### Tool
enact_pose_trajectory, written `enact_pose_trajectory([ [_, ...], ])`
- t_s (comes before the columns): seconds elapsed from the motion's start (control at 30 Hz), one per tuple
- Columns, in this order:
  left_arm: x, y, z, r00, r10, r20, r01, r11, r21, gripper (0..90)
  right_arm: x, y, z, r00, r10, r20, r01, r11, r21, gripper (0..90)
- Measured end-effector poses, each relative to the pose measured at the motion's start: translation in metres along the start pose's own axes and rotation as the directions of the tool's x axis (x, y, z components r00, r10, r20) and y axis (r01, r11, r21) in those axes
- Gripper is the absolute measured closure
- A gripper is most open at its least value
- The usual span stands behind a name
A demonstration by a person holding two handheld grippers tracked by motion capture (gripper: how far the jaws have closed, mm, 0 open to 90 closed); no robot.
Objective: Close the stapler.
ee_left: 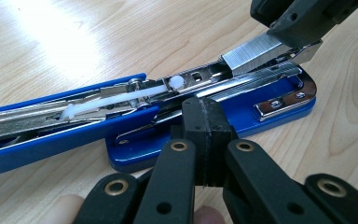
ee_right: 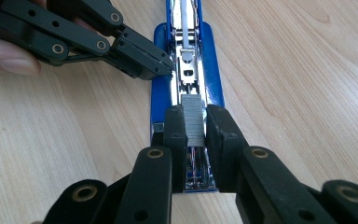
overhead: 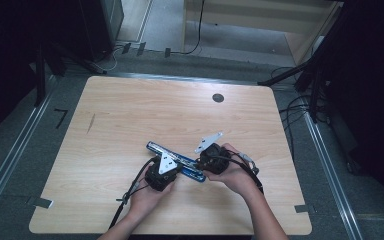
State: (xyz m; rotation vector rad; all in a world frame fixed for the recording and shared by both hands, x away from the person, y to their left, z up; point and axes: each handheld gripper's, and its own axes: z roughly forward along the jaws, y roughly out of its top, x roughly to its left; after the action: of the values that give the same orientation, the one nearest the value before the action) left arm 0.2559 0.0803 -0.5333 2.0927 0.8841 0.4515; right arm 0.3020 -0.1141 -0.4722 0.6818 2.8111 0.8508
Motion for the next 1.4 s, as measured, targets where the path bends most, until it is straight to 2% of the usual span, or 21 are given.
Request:
enact_pose_trajectory([
  [0.43,0.000,0.000,0.000,1.0000,-0.002,0.001,0.002,1.0000,-0.001,90.0,-0.002,-0.005,0.009,0.9998,0.019,-0.010,-0.019,1.000,0.006,79.8],
  [0.53,0.000,0.000,0.000,1.0000,-0.001,0.001,0.001,1.0000,-0.001,90.0,-0.002,-0.006,0.009,0.9999,0.010,-0.009,-0.010,1.000,0.003,79.2],
  [0.67,0.000,0.000,0.000,1.0000,0.000,0.001,0.000,1.0000,-0.001,90.0,-0.003,-0.006,0.007,0.9992,0.034,-0.022,-0.034,0.999,-0.020,72.1],
  [0.7,0.000,0.000,0.000,1.0000,0.000,0.001,0.000,1.0000,0.000,90.0,-0.004,-0.006,0.007,0.9987,0.044,-0.026,-0.045,0.999,-0.031,72.5],
  [0.83,0.000,0.000,0.000,1.0000,-0.002,0.001,0.002,1.0000,-0.003,90.0,-0.004,-0.004,0.007,0.9973,0.072,-0.013,-0.073,0.995,-0.066,83.8],
  [0.93,0.000,0.000,0.000,1.0000,-0.002,0.002,0.002,1.0000,-0.002,90.0,-0.003,-0.002,0.009,0.9977,0.067,-0.004,-0.067,0.994,-0.086,88.4],
  [1.1,0.000,0.000,0.000,1.0000,-0.004,0.003,0.004,1.0000,-0.004,90.0,0.000,0.003,0.017,0.9965,0.083,-0.004,-0.083,0.987,-0.136,90.0],
  [1.23,0.000,0.000,0.000,1.0000,-0.004,0.004,0.004,1.0000,-0.004,90.0,0.002,0.005,0.027,0.9965,0.083,0.000,-0.083,0.989,-0.118,90.0],
  [1.4,0.001,0.000,0.000,1.0000,-0.003,0.004,0.003,1.0000,-0.003,90.0,0.001,0.002,0.028,0.9960,0.089,-0.003,-0.089,0.990,-0.114,90.0],
])
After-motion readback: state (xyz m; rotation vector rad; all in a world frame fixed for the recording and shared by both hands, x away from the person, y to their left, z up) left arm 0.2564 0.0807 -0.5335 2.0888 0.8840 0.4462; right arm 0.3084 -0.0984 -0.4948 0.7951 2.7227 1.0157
